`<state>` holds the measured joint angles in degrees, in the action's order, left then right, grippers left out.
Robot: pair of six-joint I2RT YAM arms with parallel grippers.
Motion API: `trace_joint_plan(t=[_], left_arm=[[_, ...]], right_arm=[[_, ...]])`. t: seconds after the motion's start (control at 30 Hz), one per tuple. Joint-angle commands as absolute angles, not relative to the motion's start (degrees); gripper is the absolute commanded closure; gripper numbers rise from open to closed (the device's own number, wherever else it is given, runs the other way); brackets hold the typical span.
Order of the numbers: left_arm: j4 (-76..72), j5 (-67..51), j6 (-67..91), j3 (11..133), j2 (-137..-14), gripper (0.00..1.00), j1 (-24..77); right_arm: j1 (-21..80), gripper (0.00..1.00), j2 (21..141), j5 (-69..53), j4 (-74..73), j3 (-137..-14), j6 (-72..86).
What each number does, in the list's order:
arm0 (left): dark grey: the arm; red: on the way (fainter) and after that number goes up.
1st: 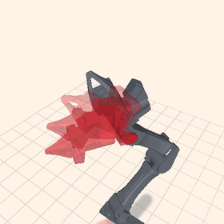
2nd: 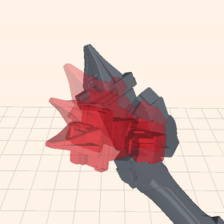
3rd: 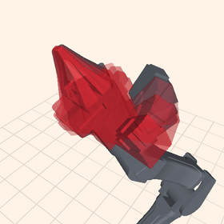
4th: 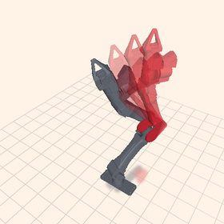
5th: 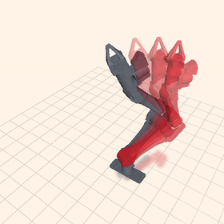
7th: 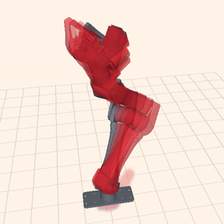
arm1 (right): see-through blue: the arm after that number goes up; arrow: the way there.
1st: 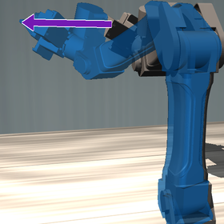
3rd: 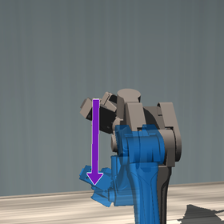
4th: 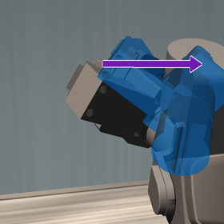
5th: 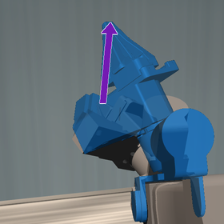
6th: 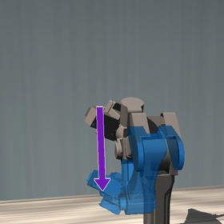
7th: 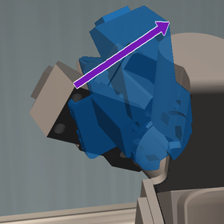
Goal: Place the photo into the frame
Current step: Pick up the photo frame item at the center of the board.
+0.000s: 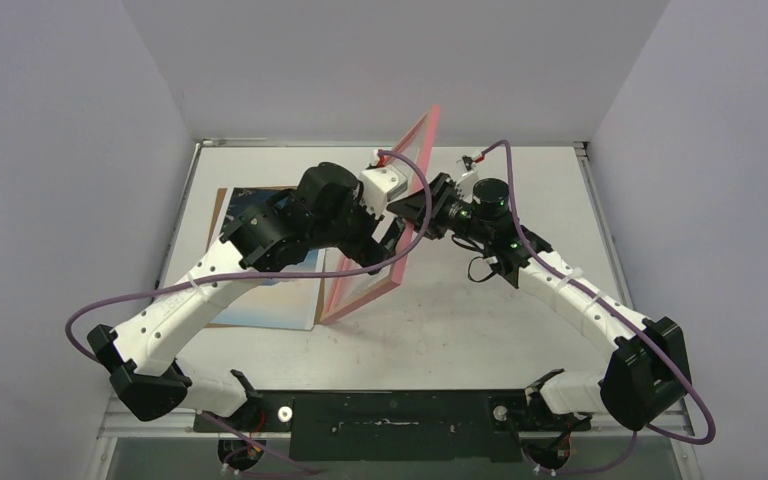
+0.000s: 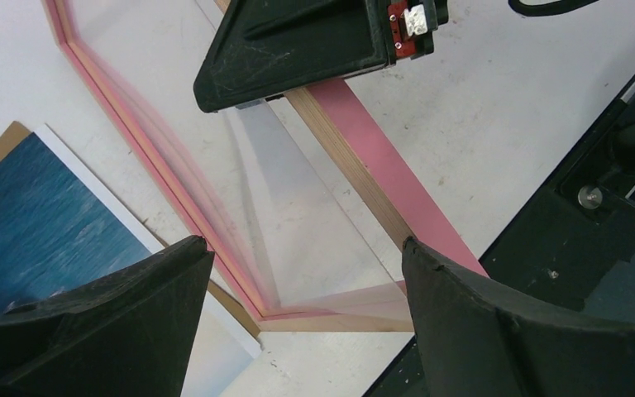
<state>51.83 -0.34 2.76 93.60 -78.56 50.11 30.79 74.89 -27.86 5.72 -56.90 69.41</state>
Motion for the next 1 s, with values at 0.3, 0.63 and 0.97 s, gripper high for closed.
trace_joint_plan(t=[0.3, 0.63, 0.97], left_arm=[[52.75, 7.4, -4.06, 97.68, -77.87, 0.21, 50.69], [53.75, 0.11, 2.06, 102.98, -80.12, 0.2, 51.47], [53.52, 3.89, 0.29, 100.24, -81.15, 0.2, 52.61]], right_arm=[[30.74, 0.64, 73.39, -29.21, 12.21, -58.27, 66.8], [30.69, 0.64, 72.99, -29.1, 12.22, -57.73, 66.88], [30.38, 0.64, 72.48, -29.07, 12.19, -57.37, 66.88]])
